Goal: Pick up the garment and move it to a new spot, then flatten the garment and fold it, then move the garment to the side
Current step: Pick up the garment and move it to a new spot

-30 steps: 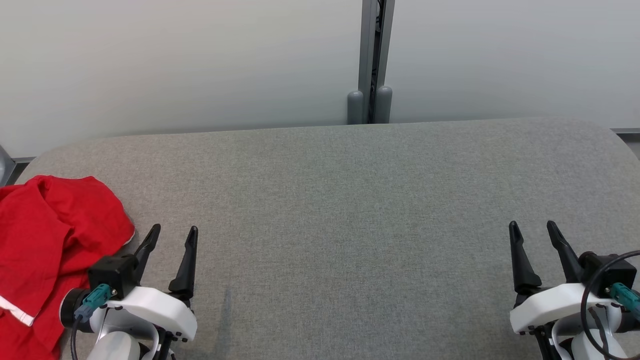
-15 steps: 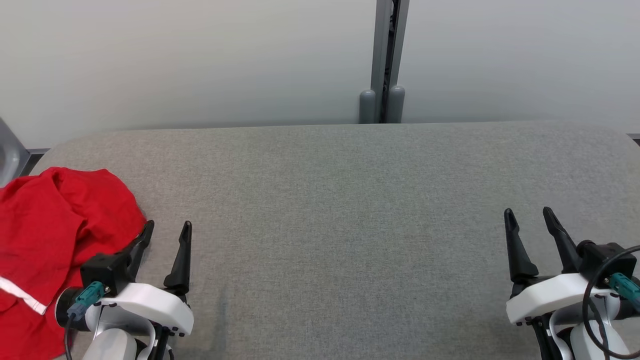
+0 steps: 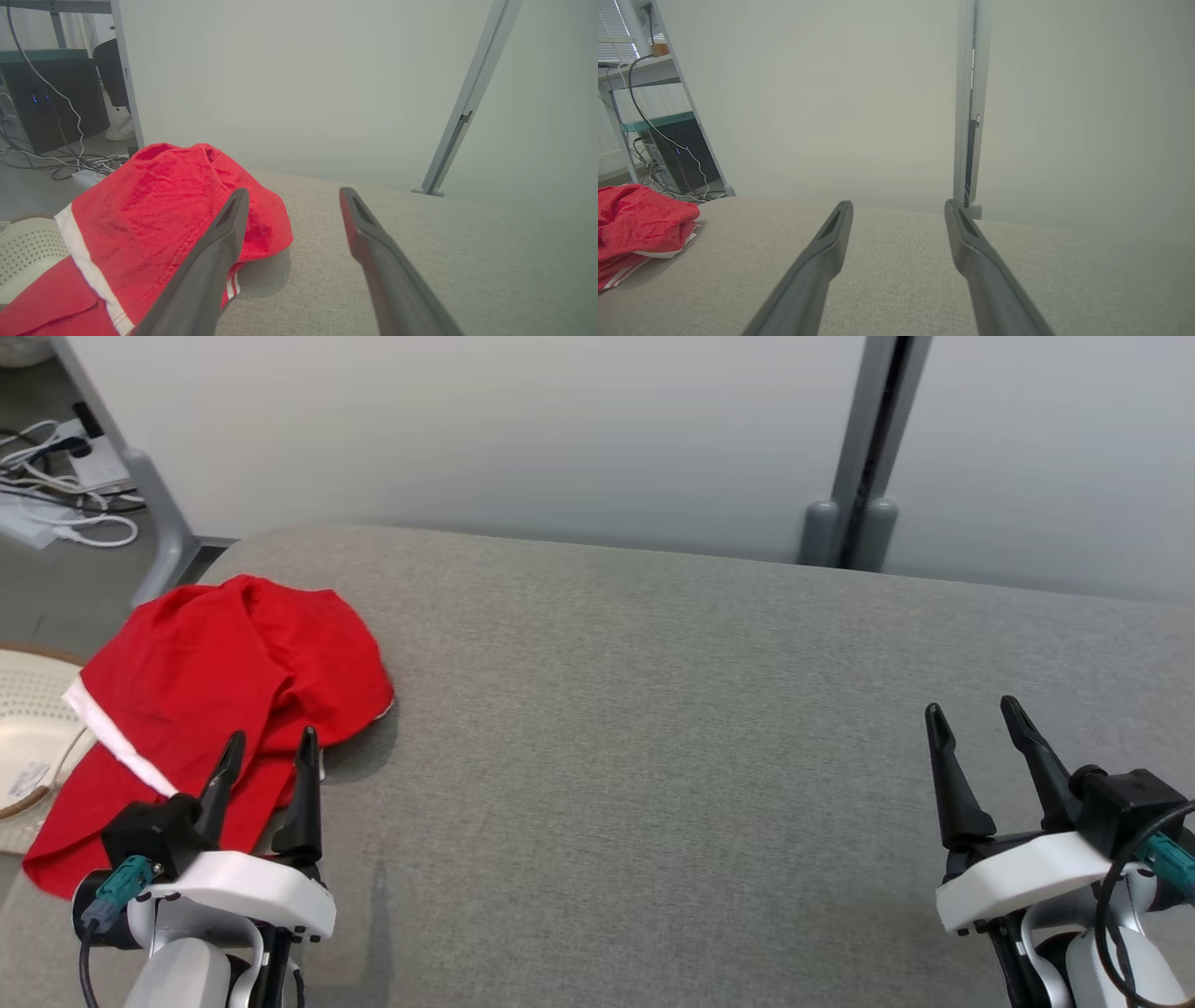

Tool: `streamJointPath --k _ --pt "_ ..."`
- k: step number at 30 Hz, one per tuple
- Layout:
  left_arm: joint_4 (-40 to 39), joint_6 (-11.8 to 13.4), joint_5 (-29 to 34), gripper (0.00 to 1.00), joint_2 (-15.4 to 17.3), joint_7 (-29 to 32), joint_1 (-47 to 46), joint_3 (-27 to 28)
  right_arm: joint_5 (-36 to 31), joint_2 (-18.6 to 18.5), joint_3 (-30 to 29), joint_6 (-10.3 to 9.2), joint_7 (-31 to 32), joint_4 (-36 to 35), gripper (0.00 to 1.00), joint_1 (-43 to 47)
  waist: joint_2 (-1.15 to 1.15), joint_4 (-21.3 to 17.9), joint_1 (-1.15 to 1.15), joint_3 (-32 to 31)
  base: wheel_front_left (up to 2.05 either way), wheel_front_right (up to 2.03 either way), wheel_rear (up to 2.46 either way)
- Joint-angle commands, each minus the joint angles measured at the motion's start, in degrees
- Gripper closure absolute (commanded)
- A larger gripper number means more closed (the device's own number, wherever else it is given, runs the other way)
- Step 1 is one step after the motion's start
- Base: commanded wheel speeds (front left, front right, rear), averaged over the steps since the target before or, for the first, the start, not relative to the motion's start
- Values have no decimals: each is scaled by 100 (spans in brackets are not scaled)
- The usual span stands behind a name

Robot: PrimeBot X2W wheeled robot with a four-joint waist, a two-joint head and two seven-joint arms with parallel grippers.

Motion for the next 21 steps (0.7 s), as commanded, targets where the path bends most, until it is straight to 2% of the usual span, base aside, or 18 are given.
streamJointPath --k 1,12,21 --pt "-12 26 -46 0 40 -31 -98 38 -23 -6 9 13 26 -64 0 44 0 321 0 76 0 0 0" --pt "22 33 -162 0 45 -113 -148 205 -130 -2 135 13 131 -213 0 -64 0 1205 0 220 0 0 0" --pt "82 10 -184 0 17 -142 -136 259 -164 -2 190 13 78 -133 0 -159 0 1481 0 274 0 0 0"
